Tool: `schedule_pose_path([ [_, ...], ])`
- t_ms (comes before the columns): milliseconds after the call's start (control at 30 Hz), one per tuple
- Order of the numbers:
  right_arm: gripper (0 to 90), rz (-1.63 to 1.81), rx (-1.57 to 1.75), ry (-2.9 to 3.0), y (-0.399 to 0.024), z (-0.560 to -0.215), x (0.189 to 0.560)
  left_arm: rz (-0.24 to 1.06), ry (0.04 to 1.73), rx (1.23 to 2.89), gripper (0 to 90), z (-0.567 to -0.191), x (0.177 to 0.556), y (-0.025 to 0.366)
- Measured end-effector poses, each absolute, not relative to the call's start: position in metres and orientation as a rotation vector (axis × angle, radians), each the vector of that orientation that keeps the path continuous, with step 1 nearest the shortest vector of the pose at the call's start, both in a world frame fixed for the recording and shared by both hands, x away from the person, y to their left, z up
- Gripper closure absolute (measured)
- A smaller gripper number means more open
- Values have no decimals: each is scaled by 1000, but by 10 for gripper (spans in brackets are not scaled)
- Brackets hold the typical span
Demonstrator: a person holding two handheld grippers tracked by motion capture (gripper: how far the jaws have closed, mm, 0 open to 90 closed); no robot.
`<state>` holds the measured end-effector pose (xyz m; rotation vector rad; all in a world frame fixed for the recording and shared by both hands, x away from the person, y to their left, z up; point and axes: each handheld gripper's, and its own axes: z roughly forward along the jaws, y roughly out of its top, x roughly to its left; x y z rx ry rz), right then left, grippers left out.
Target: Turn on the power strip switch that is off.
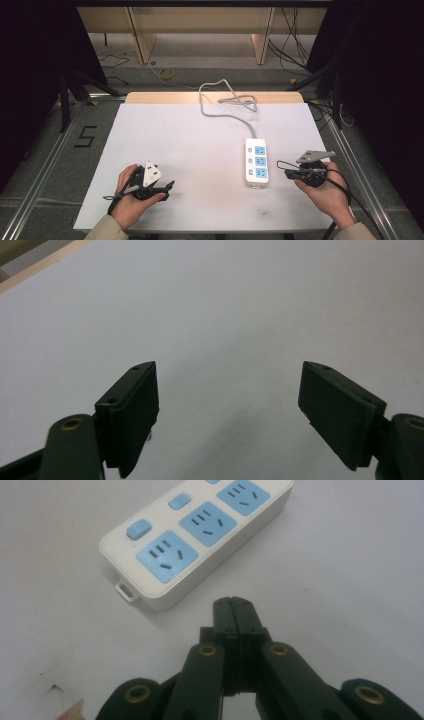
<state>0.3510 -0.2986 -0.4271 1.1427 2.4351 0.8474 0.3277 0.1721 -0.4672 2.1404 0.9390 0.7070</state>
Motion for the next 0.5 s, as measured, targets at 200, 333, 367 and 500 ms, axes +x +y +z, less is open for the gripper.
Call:
schedule_pose_path([
  [200, 900, 836, 1139, 2450, -293, -424, 353, 708, 938, 2139, 243, -467, 328, 172],
  [333, 900, 832, 1127, 2460, -290, -421, 355, 709, 939, 2141, 244, -467, 328, 172],
  [367, 900, 832, 1127, 2460, -290, -421, 355, 709, 938, 2141, 244, -467, 328, 172],
  [500, 900, 828, 1129, 2466, -287, -420, 355, 708, 936, 2141, 244, -467, 328, 172],
])
